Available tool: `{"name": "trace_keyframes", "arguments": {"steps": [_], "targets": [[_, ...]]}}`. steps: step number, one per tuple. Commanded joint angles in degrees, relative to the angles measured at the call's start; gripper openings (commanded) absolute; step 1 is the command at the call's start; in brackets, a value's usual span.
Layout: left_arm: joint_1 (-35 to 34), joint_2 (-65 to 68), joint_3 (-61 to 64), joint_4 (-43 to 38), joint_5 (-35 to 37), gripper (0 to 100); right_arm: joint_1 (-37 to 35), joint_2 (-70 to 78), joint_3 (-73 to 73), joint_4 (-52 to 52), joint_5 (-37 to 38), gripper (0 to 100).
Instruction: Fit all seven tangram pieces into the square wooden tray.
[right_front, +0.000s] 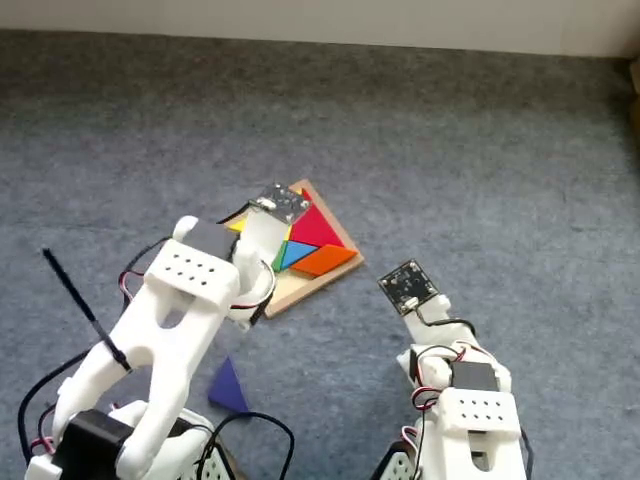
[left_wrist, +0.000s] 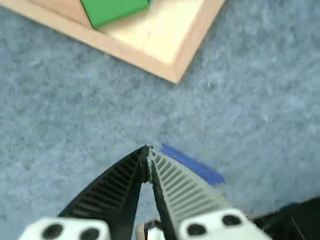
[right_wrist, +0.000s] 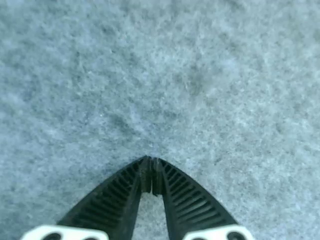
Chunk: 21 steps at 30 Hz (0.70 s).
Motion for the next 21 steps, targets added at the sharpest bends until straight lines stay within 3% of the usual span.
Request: {"name": "trace_keyframes", "arguments": {"steps": [1,11,15,18,21], "targets": [[4.0,-0.7,-3.3,9.5,0.7,1,0.9,-0.3,0.3,-1.0,-0.3,2.3],[12.0,-0.3,3.8,10.0,0.7,1,0.9,-0.3,0.3,-1.0,-0.3,2.3],[11.7,-0.8,5.3,3.7,1.1,1,0.9,-0.3,0.3,-1.0,-0.6,2.3],[3.6,-1.5,3.0,2.3,1.2,1,0.9,-0.3,0.1,-0.7,-0.7,2.3],[-10.5,-4.8,-0.6,2.1,1.2,1,0.7,-0.3,-0.4,-0.7,-6.5,2.3]]}}
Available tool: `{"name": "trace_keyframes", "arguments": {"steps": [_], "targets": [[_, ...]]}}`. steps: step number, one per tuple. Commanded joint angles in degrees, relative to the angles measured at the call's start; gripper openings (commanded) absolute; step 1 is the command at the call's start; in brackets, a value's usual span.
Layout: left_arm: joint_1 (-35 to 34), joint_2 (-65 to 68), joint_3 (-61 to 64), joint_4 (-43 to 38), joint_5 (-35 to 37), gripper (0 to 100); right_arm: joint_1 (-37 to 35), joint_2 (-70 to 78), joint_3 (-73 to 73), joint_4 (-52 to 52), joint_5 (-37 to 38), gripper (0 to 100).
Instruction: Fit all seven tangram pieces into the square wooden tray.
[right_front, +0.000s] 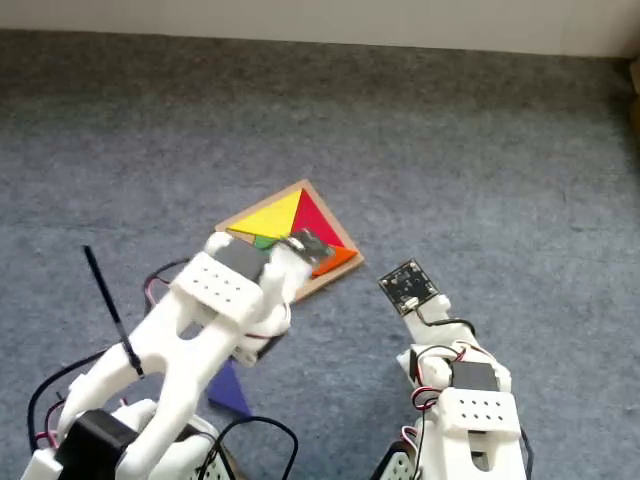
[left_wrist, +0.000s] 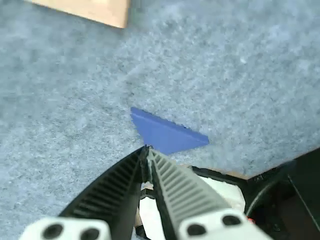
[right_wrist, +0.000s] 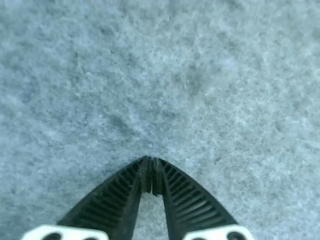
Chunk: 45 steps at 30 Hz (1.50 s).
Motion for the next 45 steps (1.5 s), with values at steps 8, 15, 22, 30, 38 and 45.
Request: {"name": "trace_keyframes", "arguments": {"steps": [8,15,22,30,38,45], "targets": [[-40.3,-13.1,-7.3,-1.1,0.5,1,-18.6,0.1,-21.1,16.8,-16.8,2.6],[-55.2,-14.0,-5.1,-1.1,2.5,1,-48.7,0.3,-33.8,21.2,-30.9,17.6],[-64.0,-14.3,0.0,-6.7,14.2,1,-64.2,14.0,-34.6,11.5,-44.4,19.7],[-74.4,-14.3,-0.4,-9.7,20.6,1,-70.2,39.1,-48.1,6.1,-48.4,19.8],[-87.5,-14.3,-0.6,-14.2,24.2,1,-70.6,55.2,-58.7,5.1,-48.4,19.9],[-91.6,-14.3,-0.6,-14.9,24.9,1,-70.5,61.4,-63.3,5.1,-52.0,19.9]]}}
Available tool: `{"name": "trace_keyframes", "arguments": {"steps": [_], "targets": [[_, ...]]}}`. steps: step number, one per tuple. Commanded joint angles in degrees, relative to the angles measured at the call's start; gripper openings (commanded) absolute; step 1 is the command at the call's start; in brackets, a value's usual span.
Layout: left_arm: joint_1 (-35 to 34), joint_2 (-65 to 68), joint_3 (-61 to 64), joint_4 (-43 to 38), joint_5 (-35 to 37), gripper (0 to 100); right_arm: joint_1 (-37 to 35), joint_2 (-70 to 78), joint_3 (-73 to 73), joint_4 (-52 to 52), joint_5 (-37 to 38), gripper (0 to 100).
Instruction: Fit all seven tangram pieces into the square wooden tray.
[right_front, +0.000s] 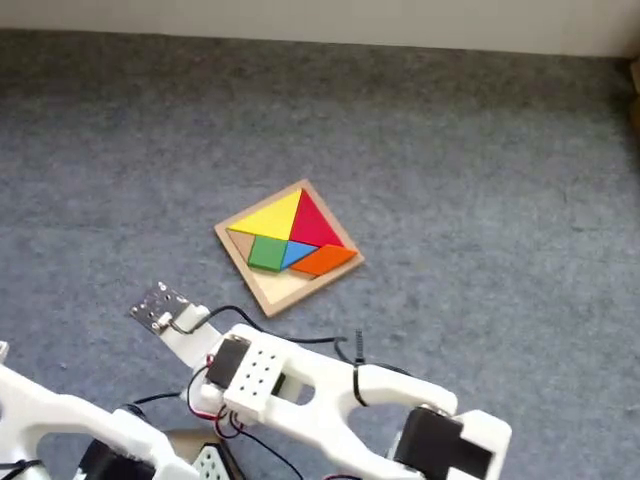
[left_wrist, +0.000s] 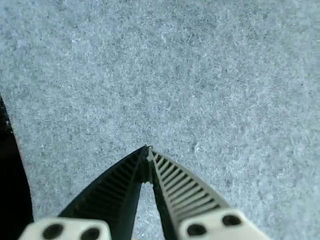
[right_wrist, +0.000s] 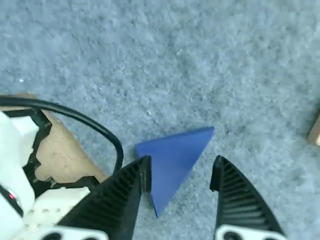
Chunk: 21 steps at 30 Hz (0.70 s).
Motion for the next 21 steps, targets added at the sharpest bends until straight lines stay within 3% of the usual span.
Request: {"name": "trace_keyframes", "arguments": {"steps": [1,14,21], "targets": [[-0.7,-1.6,-1.3,-0.8,0.7,1,-0.2,0.6,-4.9,-0.7,-4.5,19.9],[-0.7,-1.5,-1.0,-0.8,0.5,1,-0.6,10.5,-9.7,-0.1,-5.6,19.9],[-0.7,-1.4,-0.8,-0.7,0.4,1,3.5,11.9,-9.7,5.1,4.7,19.5]]}}
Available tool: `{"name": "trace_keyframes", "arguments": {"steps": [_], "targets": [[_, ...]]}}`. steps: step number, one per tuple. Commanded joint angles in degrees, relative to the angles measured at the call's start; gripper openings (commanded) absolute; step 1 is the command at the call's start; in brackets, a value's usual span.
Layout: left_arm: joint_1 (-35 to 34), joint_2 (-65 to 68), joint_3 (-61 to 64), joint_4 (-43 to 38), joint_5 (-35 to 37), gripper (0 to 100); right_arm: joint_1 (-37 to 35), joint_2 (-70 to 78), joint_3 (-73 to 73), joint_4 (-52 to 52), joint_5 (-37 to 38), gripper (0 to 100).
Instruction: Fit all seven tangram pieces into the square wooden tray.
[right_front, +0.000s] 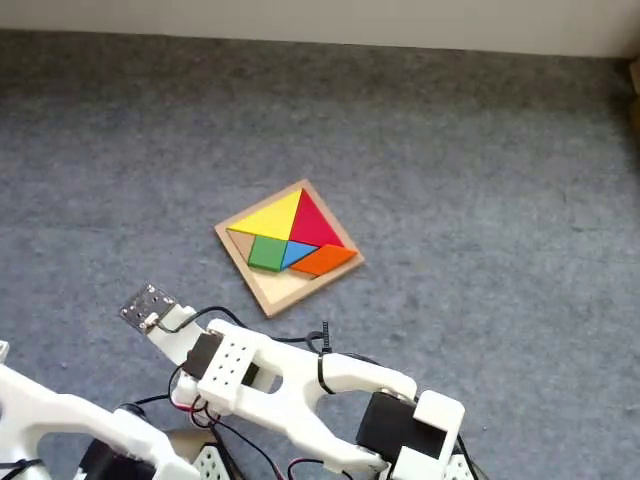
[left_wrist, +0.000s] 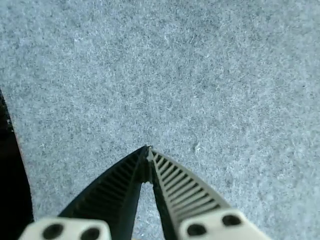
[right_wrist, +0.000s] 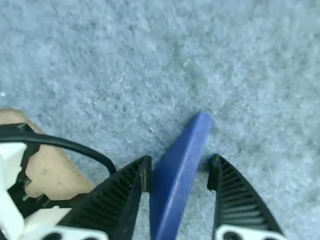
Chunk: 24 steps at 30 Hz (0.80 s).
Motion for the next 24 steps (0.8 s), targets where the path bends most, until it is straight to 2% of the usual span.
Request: {"name": "trace_keyframes", "arguments": {"steps": [1,4,7,11,16,20,24], "targets": [[-0.7,-1.4,-0.8,-0.7,0.3,1,3.2,-0.2,-1.5,3.0,3.5,19.4],[-0.7,-1.4,-0.8,-0.6,0.3,1,4.4,-0.2,-1.5,5.2,3.6,18.6],[-0.6,-1.4,-0.8,-0.6,0.3,1,6.1,-0.3,-1.5,5.5,4.0,11.4],[-0.6,-1.4,-0.8,-0.4,0.3,1,8.3,-0.5,-1.5,5.5,10.3,2.5],[-0.6,-1.4,-0.8,-0.4,0.2,1,10.4,-0.8,-1.5,5.9,11.9,0.8],[-0.6,-1.3,-0.7,-0.4,0.2,1,13.2,-4.5,-4.9,9.7,20.0,0.8],[-0.6,-1.3,-0.7,-0.3,0.2,1,18.4,-8.9,-8.5,10.4,23.7,0.8]]}}
